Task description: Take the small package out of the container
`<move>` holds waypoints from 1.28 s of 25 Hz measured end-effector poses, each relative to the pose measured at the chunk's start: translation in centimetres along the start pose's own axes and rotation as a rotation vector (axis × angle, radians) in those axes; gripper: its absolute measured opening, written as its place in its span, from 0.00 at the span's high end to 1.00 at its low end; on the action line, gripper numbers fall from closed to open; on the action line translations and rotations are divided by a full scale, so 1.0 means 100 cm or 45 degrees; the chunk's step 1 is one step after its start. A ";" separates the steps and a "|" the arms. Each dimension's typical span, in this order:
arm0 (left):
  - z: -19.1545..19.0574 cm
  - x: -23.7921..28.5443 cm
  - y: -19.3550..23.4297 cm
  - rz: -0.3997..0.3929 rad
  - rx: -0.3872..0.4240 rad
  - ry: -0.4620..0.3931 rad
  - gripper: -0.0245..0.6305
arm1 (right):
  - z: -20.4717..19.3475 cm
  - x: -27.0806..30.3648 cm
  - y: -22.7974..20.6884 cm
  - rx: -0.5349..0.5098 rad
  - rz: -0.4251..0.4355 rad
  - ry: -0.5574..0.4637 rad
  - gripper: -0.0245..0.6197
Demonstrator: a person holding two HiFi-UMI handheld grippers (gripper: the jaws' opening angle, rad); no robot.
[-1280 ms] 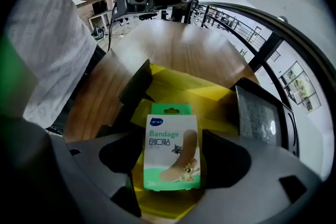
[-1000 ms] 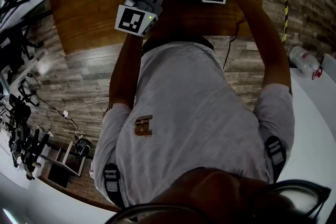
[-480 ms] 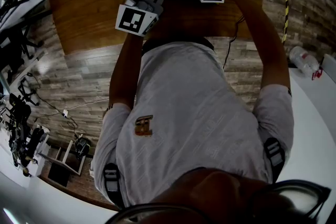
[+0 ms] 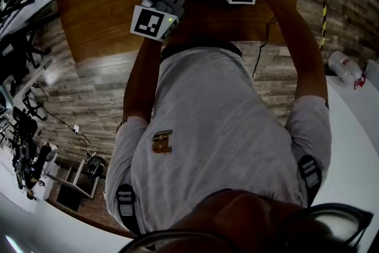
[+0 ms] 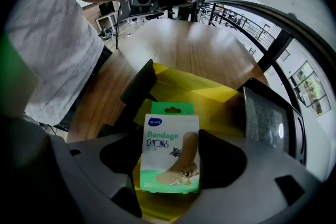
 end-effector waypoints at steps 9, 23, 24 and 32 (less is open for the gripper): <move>0.005 0.002 -0.011 -0.028 0.010 -0.010 0.93 | 0.004 -0.030 0.002 0.098 -0.118 -0.128 0.47; 0.017 0.008 -0.021 -0.044 0.026 -0.037 0.93 | 0.010 -0.105 -0.010 0.520 -0.402 -0.686 0.47; 0.018 0.007 -0.022 -0.048 0.027 -0.038 0.93 | 0.012 -0.111 -0.010 0.554 -0.424 -0.742 0.47; 0.025 0.002 -0.037 -0.092 0.030 -0.052 0.93 | 0.027 -0.157 0.001 0.709 -0.596 -1.102 0.47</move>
Point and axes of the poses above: the fingertips, and each gripper's own axes: x forward along the fingers, y to its left, z out of its top, the point moved 3 cm from there along -x, backward along the fingers, and after that the axes turned 5 degrees about -y, right-handed, at the moved point
